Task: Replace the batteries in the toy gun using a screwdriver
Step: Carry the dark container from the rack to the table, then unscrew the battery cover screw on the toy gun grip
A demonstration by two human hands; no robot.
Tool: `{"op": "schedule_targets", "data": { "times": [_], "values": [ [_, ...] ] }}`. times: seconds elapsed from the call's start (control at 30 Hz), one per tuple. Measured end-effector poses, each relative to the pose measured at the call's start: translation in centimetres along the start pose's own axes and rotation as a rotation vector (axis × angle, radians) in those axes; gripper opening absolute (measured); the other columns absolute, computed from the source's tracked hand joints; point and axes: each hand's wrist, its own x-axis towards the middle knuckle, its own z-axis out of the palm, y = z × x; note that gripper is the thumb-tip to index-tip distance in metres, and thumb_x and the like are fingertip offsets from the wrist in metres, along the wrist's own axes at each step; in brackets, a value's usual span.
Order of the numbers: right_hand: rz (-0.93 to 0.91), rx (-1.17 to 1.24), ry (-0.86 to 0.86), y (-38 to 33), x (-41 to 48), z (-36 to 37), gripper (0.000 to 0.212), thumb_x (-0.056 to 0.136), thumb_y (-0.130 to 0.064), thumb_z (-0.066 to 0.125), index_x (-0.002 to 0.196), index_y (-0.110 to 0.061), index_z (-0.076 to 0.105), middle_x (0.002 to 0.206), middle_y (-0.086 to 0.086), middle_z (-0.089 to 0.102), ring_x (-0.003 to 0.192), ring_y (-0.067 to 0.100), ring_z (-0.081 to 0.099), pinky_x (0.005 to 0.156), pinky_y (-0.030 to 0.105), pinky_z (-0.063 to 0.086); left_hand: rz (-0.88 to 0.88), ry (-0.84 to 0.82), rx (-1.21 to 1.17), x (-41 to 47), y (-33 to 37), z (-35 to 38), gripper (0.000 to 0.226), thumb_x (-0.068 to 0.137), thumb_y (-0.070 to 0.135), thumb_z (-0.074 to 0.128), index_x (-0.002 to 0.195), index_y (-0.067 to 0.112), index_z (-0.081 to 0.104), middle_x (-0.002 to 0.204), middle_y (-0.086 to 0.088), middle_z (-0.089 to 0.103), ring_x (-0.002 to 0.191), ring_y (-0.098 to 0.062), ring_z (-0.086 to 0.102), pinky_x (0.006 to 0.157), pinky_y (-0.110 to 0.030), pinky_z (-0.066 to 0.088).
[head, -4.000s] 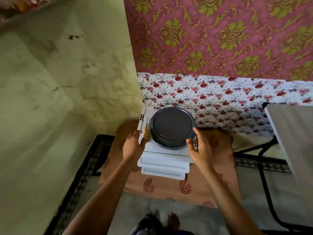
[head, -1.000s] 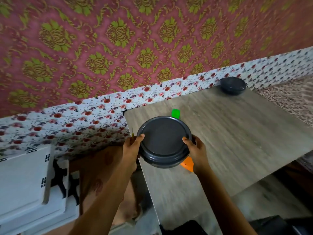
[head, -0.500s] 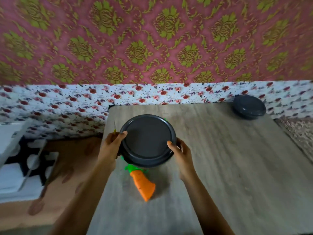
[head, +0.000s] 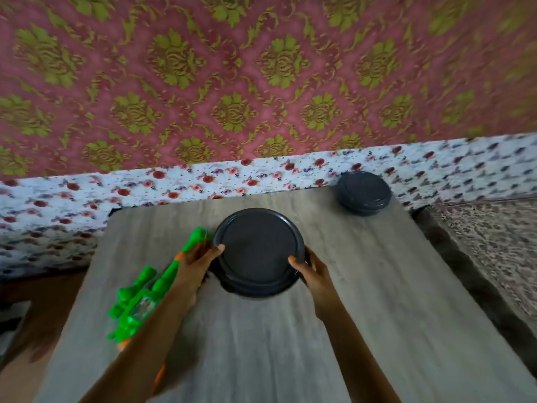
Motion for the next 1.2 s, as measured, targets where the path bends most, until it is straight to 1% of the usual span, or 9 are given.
{"op": "schedule_targets", "data": {
  "times": [0.13,0.3,0.5,0.67,0.87,0.97,1.03,1.13,1.2],
  "values": [
    [-0.051,-0.060,0.052,0.2,3.6,-2.5,0.051,0.082,-0.009,0.067,0.130,-0.016,0.051,0.122,-0.001,0.061,0.110,0.011,0.059,0.077,0.015,0.054,-0.007,-0.111,0.050,3.9,-0.1,3.4,0.008,0.083,0.023,0.070,0.087,0.019,0.064,0.071,-0.006,0.055,0.042,-0.009,0.038,0.038,-0.016,0.029],
    [-0.145,-0.076,0.115,-0.9,10.9,-5.5,0.042,0.085,-0.002,0.061,0.126,-0.009,0.054,0.118,0.002,0.063,0.094,-0.003,0.063,0.073,0.012,0.052,-0.005,-0.166,0.015,9.9,0.4,9.0,0.009,0.082,0.023,0.071,0.088,0.020,0.064,0.076,-0.002,0.062,0.057,-0.013,0.046,0.037,-0.015,0.033],
    [-0.156,-0.018,0.223,-0.5,18.5,-8.6,0.043,0.086,-0.005,0.060,0.128,-0.011,0.051,0.121,0.000,0.061,0.104,0.011,0.059,0.070,0.009,0.052,-0.010,-0.162,-0.039,15.6,0.4,15.2,0.009,0.083,0.026,0.069,0.087,0.022,0.063,0.085,0.001,0.067,0.076,-0.014,0.059,0.049,-0.022,0.035],
    [-0.165,-0.021,0.269,1.3,21.1,-10.1,0.034,0.088,-0.011,0.060,0.121,-0.018,0.054,0.111,-0.008,0.063,0.102,0.008,0.060,0.075,0.011,0.052,0.004,-0.184,-0.051,17.6,-0.5,17.5,0.015,0.085,0.028,0.067,0.096,0.020,0.063,0.085,0.003,0.065,0.072,-0.010,0.058,0.050,-0.020,0.035],
    [-0.180,-0.100,0.435,2.6,20.8,-9.7,0.063,0.087,-0.030,0.061,0.143,-0.018,0.034,0.144,-0.005,0.042,0.131,0.011,0.042,0.108,0.030,0.036,0.068,-0.118,-0.036,17.9,-2.7,17.3,0.033,0.087,0.040,0.061,0.113,0.019,0.061,0.097,0.001,0.061,0.085,-0.015,0.053,0.058,-0.024,0.039],
    [-0.294,-0.080,0.513,3.8,17.8,-8.2,0.055,0.090,-0.018,0.058,0.140,-0.015,0.037,0.135,-0.003,0.048,0.123,0.007,0.046,0.094,0.010,0.043,0.173,-0.023,-0.064,16.3,-4.6,16.7,0.007,0.091,0.029,0.057,0.090,0.023,0.060,0.073,0.003,0.051,0.065,-0.010,0.046,0.053,-0.023,0.037],
    [-0.341,-0.074,0.517,4.9,15.4,-6.8,0.049,0.091,-0.014,0.055,0.137,-0.011,0.040,0.132,0.003,0.050,0.116,0.010,0.050,0.084,0.004,0.041,0.231,0.011,-0.092,14.6,-5.7,16.3,0.013,0.093,0.021,0.053,0.080,0.022,0.055,0.063,0.004,0.044,0.057,-0.009,0.040,0.054,-0.025,0.035],
    [-0.373,-0.134,0.425,6.3,12.7,-4.9,0.045,0.091,-0.010,0.055,0.134,-0.007,0.042,0.133,0.009,0.050,0.105,0.008,0.053,0.085,0.004,0.041,0.220,0.016,-0.114,12.0,-6.9,15.4,0.020,0.095,0.018,0.047,0.076,0.024,0.052,0.068,0.003,0.045,0.059,-0.010,0.040,0.057,-0.027,0.035],
    [-0.386,-0.166,0.351,6.9,11.3,-4.3,0.048,0.090,-0.011,0.057,0.135,-0.012,0.041,0.136,0.009,0.048,0.109,0.008,0.052,0.098,0.017,0.041,0.224,0.039,-0.113,10.5,-7.6,14.4,0.025,0.095,0.014,0.044,0.074,0.027,0.050,0.069,0.002,0.045,0.058,-0.011,0.039,0.058,-0.027,0.035]
  ]
}}
